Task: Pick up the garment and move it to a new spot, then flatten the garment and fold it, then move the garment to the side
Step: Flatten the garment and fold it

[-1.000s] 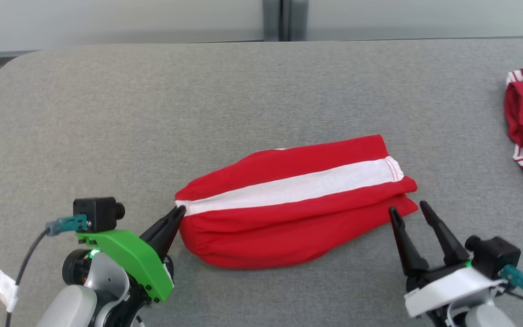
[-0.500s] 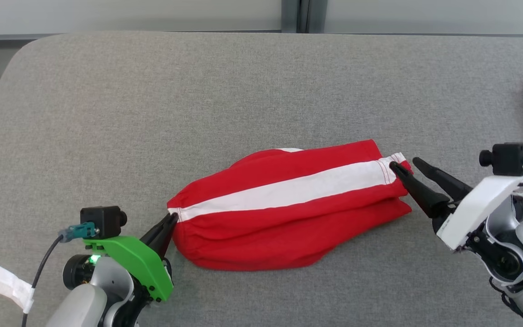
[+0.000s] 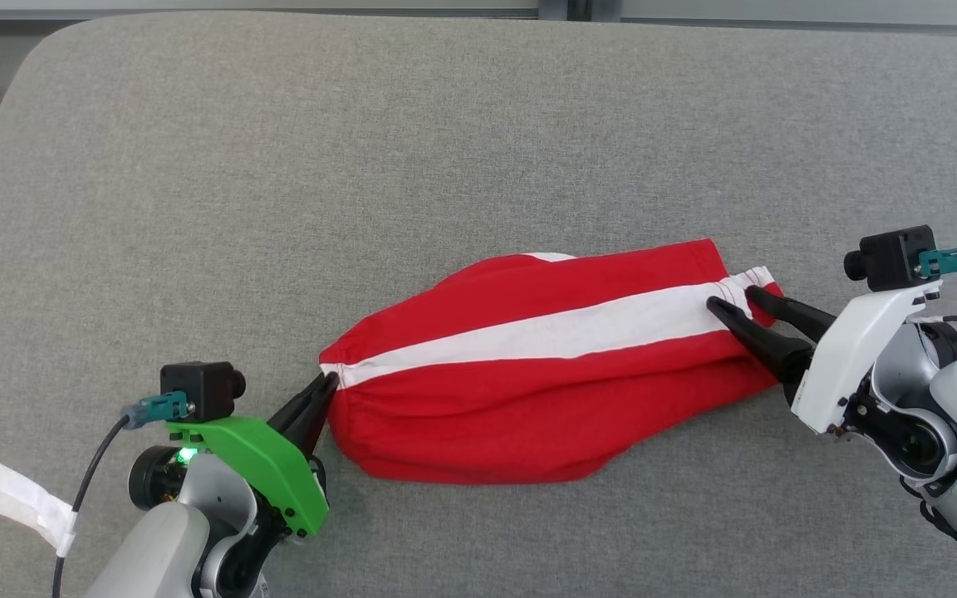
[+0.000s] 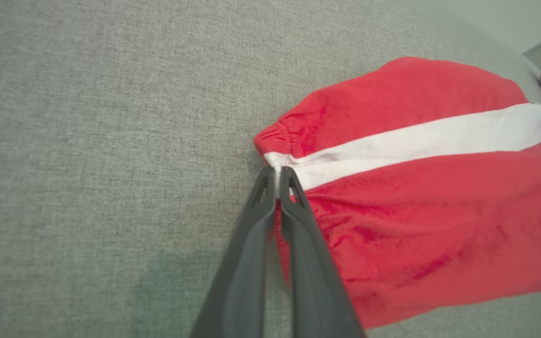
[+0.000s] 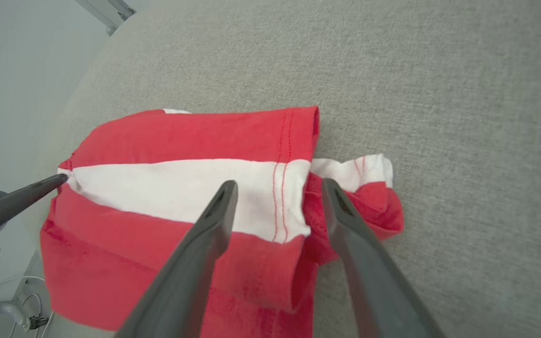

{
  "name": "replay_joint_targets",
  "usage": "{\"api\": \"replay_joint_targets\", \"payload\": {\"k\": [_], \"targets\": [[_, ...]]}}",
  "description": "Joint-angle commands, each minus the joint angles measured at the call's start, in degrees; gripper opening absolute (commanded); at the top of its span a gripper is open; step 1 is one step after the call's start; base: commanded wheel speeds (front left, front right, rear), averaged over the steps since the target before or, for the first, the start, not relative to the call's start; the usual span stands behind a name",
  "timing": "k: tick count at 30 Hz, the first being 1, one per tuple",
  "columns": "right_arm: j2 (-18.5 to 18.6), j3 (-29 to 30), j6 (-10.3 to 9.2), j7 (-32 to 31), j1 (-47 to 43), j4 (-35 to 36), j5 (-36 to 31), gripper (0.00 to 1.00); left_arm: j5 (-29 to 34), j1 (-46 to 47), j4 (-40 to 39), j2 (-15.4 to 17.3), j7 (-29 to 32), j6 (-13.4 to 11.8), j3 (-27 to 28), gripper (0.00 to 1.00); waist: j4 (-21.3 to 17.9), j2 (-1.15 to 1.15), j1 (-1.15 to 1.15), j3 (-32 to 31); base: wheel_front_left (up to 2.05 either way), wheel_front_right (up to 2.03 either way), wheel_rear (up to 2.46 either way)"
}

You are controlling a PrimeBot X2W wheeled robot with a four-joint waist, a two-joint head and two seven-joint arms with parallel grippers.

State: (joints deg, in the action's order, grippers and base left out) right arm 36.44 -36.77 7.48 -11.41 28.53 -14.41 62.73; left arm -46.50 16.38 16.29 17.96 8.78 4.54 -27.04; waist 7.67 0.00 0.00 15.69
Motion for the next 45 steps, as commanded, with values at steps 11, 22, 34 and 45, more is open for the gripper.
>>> {"api": "replay_joint_targets", "payload": {"k": [11,22,34,45], "targets": [[2.9,-5.8,0.0,9.4,3.3,0.9,0.3,0.0,0.9,2.2,-0.9,0.3,-2.7,0.5,0.1,0.0,-0.8,0.0,0.0,-0.2,0.0,0.0,0.0],[11.5,-1.8,-0.04,23.7,6.0,4.4,-1.3,0.0,1.8,7.2,-13.2,2.0,-7.6,1.6,2.2,0.0,-5.7,0.0,0.0,-4.2,0.0,0.0,0.0],[11.9,13.6,-0.03,26.6,1.5,13.6,-15.1,0.0,8.2,10.0,-19.5,0.8,-19.2,2.7,-2.2,0.0,-13.0,0.0,0.0,-3.2,0.0,0.0,0.0],[-2.6,12.7,-0.04,26.6,-19.2,7.5,-24.1,0.0,6.7,-4.1,-6.8,1.0,-23.0,2.9,-5.7,0.0,-12.2,0.0,0.0,0.9,0.0,0.0,0.0]]}}
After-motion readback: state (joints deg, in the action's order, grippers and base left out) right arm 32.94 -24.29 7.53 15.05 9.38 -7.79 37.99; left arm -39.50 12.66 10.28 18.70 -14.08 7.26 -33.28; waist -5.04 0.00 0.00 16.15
